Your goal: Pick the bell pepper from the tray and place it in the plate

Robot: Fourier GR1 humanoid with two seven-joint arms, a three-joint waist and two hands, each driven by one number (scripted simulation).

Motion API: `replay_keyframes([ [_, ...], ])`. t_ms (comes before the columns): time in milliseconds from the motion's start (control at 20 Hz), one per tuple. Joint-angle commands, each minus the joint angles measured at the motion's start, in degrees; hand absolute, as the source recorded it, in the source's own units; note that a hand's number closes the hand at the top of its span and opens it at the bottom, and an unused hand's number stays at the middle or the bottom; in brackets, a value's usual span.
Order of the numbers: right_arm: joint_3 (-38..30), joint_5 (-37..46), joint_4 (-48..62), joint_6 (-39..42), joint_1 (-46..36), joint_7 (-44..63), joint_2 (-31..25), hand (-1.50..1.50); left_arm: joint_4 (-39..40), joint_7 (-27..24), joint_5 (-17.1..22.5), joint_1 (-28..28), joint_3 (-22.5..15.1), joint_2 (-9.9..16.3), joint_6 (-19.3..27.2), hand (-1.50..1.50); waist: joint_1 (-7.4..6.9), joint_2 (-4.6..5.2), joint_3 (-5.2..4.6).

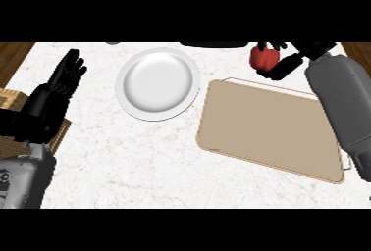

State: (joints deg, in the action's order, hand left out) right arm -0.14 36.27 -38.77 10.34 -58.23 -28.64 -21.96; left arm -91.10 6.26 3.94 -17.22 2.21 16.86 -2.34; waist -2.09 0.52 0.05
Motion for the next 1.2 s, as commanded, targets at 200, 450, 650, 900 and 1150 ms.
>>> replay_keyframes([
  [200, 1.6, 0.3, 1.3, 0.6, -7.7, 4.8, 10.9, 1.50, -0.6, 0.1, 0.0, 0.5, 1.7, 0.3, -0.4, 0.00, 1.15, -0.47, -0.06],
  [450, -0.5, -0.6, 7.9, -1.6, -12.6, 7.3, 16.3, 1.50, -2.6, 0.2, -0.4, 2.7, 1.2, -0.1, -0.9, 0.00, 0.46, -0.24, -0.06],
  [650, -0.4, 0.3, 13.4, -3.0, -16.1, 9.3, 20.6, 1.50, -1.0, 1.3, 0.5, 0.0, 1.4, -0.3, -1.8, 0.00, 0.09, 0.11, -0.07],
  [900, 5.9, -3.9, 18.9, -10.9, -17.0, 11.6, 21.9, 1.50, 0.3, 1.6, 0.6, -2.6, 1.5, 0.2, -2.9, 0.00, -2.30, 0.52, -0.11],
  [1150, 10.0, -4.1, 23.1, -14.1, -18.9, 13.2, 21.9, 1.50, -1.6, 1.6, -4.0, -3.2, -3.9, -4.6, 0.9, 0.00, -4.35, 0.95, -0.11],
])
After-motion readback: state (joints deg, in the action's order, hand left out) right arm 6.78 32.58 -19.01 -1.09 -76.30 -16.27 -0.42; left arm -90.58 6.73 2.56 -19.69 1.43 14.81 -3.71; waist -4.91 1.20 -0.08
